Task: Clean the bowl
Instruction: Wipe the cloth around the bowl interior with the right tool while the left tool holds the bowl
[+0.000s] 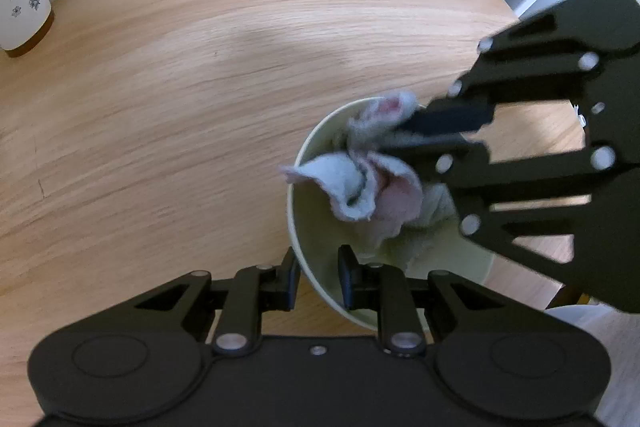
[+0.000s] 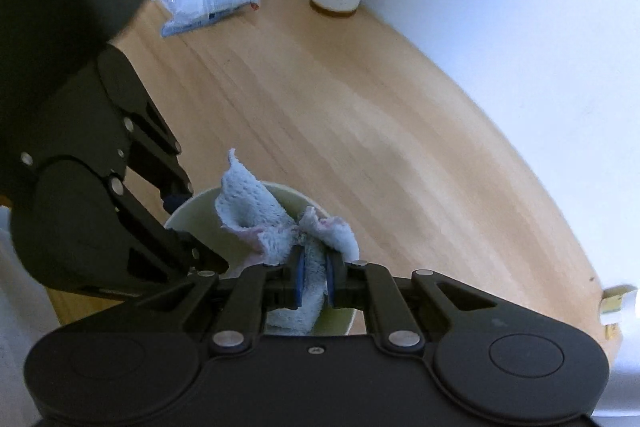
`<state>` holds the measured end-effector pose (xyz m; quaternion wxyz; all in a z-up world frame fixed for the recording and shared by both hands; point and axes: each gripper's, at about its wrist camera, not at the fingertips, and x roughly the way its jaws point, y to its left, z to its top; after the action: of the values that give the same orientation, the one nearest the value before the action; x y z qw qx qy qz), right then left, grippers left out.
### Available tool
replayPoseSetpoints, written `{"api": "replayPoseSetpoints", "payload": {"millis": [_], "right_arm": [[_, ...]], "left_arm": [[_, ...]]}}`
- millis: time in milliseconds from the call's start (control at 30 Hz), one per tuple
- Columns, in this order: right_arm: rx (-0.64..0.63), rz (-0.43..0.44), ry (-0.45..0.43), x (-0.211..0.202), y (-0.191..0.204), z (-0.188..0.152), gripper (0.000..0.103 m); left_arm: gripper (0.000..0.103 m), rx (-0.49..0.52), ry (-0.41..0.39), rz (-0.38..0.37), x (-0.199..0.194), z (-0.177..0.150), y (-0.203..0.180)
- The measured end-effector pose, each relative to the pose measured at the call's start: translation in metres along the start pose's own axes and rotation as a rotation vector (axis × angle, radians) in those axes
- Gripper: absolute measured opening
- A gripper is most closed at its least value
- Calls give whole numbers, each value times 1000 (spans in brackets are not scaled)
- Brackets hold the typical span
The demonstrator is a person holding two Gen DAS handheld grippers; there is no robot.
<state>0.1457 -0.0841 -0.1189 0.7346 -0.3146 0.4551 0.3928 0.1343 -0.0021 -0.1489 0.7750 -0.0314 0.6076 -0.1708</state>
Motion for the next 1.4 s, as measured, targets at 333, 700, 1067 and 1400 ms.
{"api": "replayPoseSetpoints", "payload": {"millis": [333,700,1067,1400], "right_arm": [[94,116,105,23,-7,-4,12],[29,34,127,13,-1,-1,10],[14,-20,115,-13,0,1,11],[26,23,136,11,-3,0,10]], "left_arm": [[22,-40,-2,1,2,-1,6],[27,-68,-11,20,0,-2,4],[28,-78,-9,33,2,-2,3],[32,-84,-11,29,-1,-2,7]]}}
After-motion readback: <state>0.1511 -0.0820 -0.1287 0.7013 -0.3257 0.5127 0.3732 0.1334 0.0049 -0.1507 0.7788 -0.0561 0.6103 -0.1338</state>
